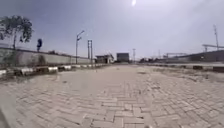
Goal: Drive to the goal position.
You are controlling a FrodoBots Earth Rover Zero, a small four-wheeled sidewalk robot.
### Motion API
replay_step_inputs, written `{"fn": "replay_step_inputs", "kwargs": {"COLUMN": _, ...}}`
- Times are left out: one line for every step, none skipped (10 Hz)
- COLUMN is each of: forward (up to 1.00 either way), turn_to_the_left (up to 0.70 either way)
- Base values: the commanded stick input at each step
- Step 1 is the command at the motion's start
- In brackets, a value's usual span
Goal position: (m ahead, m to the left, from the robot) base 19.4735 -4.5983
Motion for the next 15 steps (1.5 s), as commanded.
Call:
{"fn": "replay_step_inputs", "kwargs": {"forward": 1.0, "turn_to_the_left": -0.26}}
{"fn": "replay_step_inputs", "kwargs": {"forward": 1.0, "turn_to_the_left": -0.12}}
{"fn": "replay_step_inputs", "kwargs": {"forward": 1.0, "turn_to_the_left": -0.04}}
{"fn": "replay_step_inputs", "kwargs": {"forward": 1.0, "turn_to_the_left": 0.0}}
{"fn": "replay_step_inputs", "kwargs": {"forward": 1.0, "turn_to_the_left": 0.0}}
{"fn": "replay_step_inputs", "kwargs": {"forward": 1.0, "turn_to_the_left": 0.0}}
{"fn": "replay_step_inputs", "kwargs": {"forward": 1.0, "turn_to_the_left": 0.0}}
{"fn": "replay_step_inputs", "kwargs": {"forward": 1.0, "turn_to_the_left": 0.0}}
{"fn": "replay_step_inputs", "kwargs": {"forward": 1.0, "turn_to_the_left": 0.0}}
{"fn": "replay_step_inputs", "kwargs": {"forward": 1.0, "turn_to_the_left": 0.0}}
{"fn": "replay_step_inputs", "kwargs": {"forward": 1.0, "turn_to_the_left": 0.0}}
{"fn": "replay_step_inputs", "kwargs": {"forward": 1.0, "turn_to_the_left": 0.0}}
{"fn": "replay_step_inputs", "kwargs": {"forward": 1.0, "turn_to_the_left": 0.0}}
{"fn": "replay_step_inputs", "kwargs": {"forward": 1.0, "turn_to_the_left": 0.0}}
{"fn": "replay_step_inputs", "kwargs": {"forward": 1.0, "turn_to_the_left": 0.0}}
